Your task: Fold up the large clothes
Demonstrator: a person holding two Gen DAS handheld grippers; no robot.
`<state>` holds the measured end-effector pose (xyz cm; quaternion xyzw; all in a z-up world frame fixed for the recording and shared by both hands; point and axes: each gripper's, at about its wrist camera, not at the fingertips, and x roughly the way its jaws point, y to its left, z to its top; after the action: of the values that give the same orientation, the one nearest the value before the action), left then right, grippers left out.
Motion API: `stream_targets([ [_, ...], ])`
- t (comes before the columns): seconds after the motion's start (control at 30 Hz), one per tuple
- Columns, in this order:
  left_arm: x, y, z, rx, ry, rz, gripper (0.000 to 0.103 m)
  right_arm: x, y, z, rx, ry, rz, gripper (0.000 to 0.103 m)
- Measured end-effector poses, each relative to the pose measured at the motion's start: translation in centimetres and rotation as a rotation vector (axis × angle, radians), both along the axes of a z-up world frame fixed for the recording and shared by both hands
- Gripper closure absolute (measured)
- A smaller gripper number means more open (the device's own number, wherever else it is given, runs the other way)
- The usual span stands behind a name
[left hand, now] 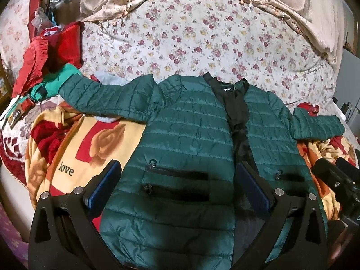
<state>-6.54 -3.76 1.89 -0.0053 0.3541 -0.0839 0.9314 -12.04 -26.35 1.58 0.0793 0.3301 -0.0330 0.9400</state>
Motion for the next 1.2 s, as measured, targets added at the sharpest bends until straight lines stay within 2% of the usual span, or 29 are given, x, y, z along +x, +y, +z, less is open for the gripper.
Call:
stream_targets([
  [0.23,-1.2,0.1,1.2,0.005,-0.046,0.013,0.001,-0.3,0.4,0.2,-0.026,0.022,0.023,0.0],
  [0.4,-1.8,0.2,1.5,0.016,-0.056,0.012,0.001,-1.0,0.5,0.6,-0.058,0.0,0.015,0.0],
  [0.7,-0.9,0.0,0.3,0.006,-0.001,-0.002,0.001,-0.1,-1.1,-0.6,-0.031,0.036,-0.01,0.0],
  [0.9,-0.9,-0.1,0.5,-0.009,-0.003,0.006,0.001,-0.1,-0.8,-0.7,-0.056,0.031,0.0,0.0],
  [1.2,0.1,-0.4,0.0,0.013,0.001,0.0,0.001,1.2,-0.4,-2.9,-0.066,0.072,0.015,0.0],
])
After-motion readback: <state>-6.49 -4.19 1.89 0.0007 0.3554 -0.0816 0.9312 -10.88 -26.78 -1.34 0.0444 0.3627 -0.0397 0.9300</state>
